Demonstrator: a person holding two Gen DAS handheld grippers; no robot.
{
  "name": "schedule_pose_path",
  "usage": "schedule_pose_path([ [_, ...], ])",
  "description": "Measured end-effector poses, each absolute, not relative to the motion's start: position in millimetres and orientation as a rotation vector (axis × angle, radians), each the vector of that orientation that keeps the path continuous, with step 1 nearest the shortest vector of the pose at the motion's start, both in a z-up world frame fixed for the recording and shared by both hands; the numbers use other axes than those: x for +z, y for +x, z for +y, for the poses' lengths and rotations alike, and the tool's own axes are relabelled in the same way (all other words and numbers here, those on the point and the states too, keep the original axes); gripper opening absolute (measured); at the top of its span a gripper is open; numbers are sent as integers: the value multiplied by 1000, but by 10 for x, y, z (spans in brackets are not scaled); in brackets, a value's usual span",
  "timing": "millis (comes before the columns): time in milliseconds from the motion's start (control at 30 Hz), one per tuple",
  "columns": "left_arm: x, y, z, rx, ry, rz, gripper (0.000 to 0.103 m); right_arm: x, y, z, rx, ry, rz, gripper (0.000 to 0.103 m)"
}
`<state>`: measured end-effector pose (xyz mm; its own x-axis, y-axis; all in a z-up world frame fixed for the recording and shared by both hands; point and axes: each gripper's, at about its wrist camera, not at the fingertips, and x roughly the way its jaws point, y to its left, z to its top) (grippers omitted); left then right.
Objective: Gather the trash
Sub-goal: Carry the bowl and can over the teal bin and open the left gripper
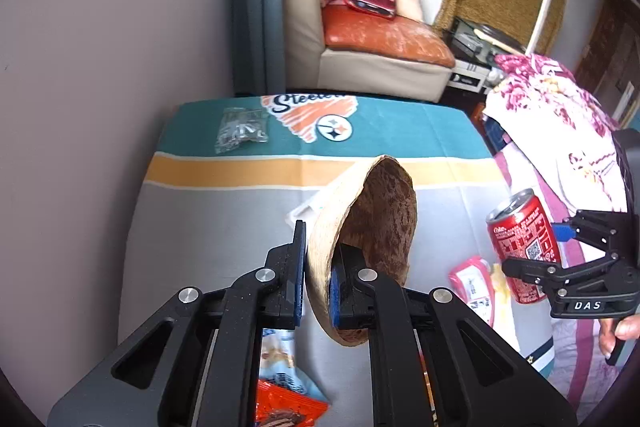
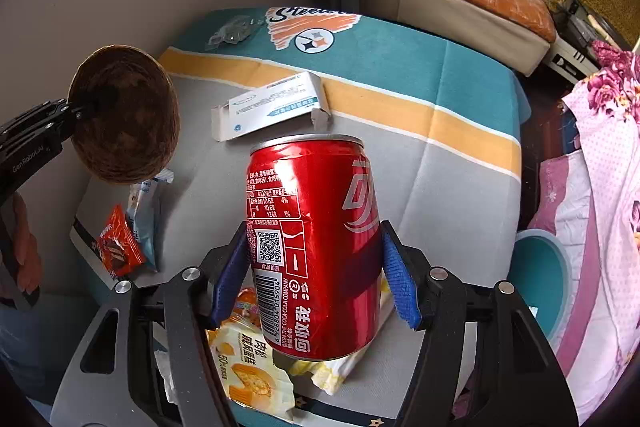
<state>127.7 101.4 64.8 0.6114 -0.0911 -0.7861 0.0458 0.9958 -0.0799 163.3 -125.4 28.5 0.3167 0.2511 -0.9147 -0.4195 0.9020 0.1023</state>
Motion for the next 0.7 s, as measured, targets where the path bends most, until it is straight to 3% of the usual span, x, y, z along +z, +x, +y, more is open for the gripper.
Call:
schedule_pose_path([
  [700,361,1281,-1014,-372,100,1003,10,227,1246,-3225,201,25,1099,60],
])
